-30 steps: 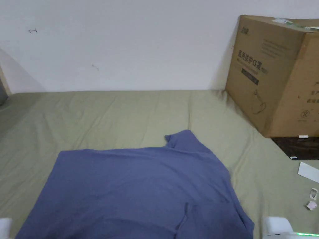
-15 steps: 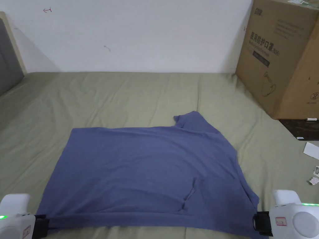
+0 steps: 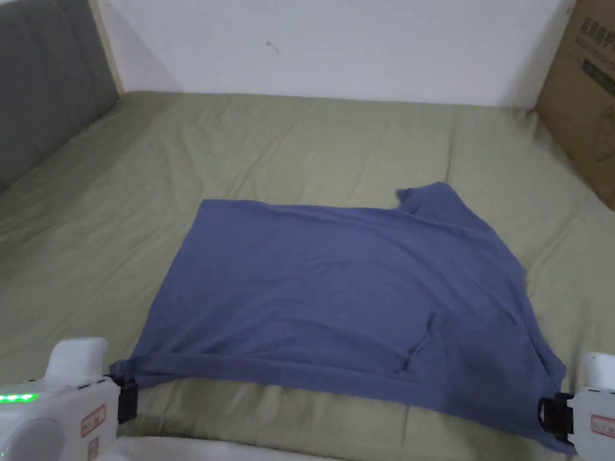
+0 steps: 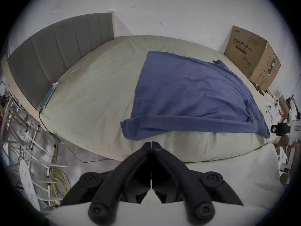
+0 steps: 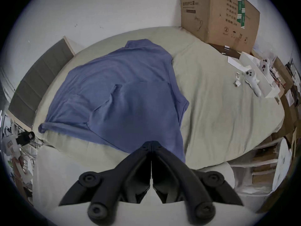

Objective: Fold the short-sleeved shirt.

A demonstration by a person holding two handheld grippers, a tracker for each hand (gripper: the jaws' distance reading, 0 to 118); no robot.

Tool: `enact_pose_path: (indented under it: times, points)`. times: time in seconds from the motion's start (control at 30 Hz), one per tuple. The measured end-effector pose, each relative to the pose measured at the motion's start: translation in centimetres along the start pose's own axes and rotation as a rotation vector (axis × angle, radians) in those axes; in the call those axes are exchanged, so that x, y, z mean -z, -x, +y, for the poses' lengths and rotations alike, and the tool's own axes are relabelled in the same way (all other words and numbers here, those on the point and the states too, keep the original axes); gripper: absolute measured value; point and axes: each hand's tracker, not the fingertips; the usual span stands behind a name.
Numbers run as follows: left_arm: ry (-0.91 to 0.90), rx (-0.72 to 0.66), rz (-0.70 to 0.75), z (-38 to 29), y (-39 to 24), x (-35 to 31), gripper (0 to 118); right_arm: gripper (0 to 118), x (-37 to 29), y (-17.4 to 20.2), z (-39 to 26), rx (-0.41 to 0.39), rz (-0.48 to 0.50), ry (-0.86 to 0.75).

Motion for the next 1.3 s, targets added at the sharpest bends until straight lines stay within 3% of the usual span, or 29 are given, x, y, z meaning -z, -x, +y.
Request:
enact_pose_path:
  times: [0.1, 0.13, 0.23, 0.4, 0.47, 0.5, 0.53, 0.63, 0.8, 0.83, 0.87, 0.93, 1.07, 1.1, 1.13, 1.17, 1.23, 1.3]
  points:
    - [0.002, 0.003, 0.037, 0.4, 0.6, 0.8, 53, 0, 0.5, 0.0, 0.1, 0.006, 0.012, 0.013]
    - [0.004, -0.002, 0.035, 0.7, 1.1, 1.3, 66, 0, 0.7, 0.0, 0.1, 0.011, 0.015, 0.019]
    - [0.014, -0.047, 0.048, 1.8, 2.2, 2.9, 83, 0, 1.2, -0.1, 0.0, 0.021, 0.017, 0.034]
    - [0.02, -0.081, 0.025, 3.4, 3.4, 6.6, 91, 0, 2.3, -0.3, -0.1, 0.031, 0.028, 0.069]
    - [0.098, -0.094, 0.038, 3.4, 2.9, 7.9, 80, 0, 2.6, -0.3, -0.2, 0.033, 0.024, 0.08]
    - [0.093, -0.096, 0.037, 3.3, 2.8, 8.2, 57, 0, 2.6, -0.2, -0.2, 0.033, 0.024, 0.083]
    - [0.111, -0.088, 0.003, 3.2, 2.7, 8.4, 22, 0, 2.7, -0.2, -0.3, 0.035, 0.024, 0.086]
    - [0.088, -0.042, 0.032, 3.2, 1.4, 7.9, 7, 0, 2.7, -0.4, -0.4, 0.048, 0.031, 0.092]
    - [0.046, -0.035, 0.025, 4.0, 0.5, 6.1, 7, 0, 2.3, -0.8, -0.2, 0.046, 0.029, 0.09]
    - [0.043, -0.034, 0.025, 4.0, 0.5, 6.0, 7, 5, 2.1, -0.9, -0.1, 0.047, 0.024, 0.075]
    - [0.043, -0.027, 0.028, 3.9, 0.4, 5.8, 7, 21, 2.0, -1.1, 0.1, 0.053, 0.003, 0.056]
    - [0.047, -0.02, 0.036, 3.7, 0.4, 5.7, 7, 69, 1.7, -1.4, 0.4, 0.035, -0.029, 0.045]
    - [0.064, -0.021, 0.036, 3.3, 0.6, 5.9, 7, 66, 2.5, -2.2, 0.6, 0.003, -0.067, 0.095]
    - [0.067, -0.023, 0.035, 3.2, 0.6, 6.0, 7, 55, 2.8, -2.5, 0.4, 0.005, -0.068, 0.106]
    - [0.069, -0.025, 0.035, 3.2, 0.7, 6.0, 7, 12, 3.1, -2.8, 0.1, 0.006, -0.057, 0.11]
    - [0.069, -0.027, 0.035, 3.1, 0.7, 6.0, 7, 4, 3.4, -3.1, -0.2, 0.013, -0.046, 0.122]
    - [0.071, -0.033, 0.032, 3.1, 0.8, 6.0, 7, 4, 4.1, -3.4, -0.3, 0.055, 0.027, 0.162]
    - [0.073, -0.037, 0.032, 3.3, 0.8, 5.9, 7, 4, 3.5, -2.9, 0.0, 0.014, -0.013, 0.144]
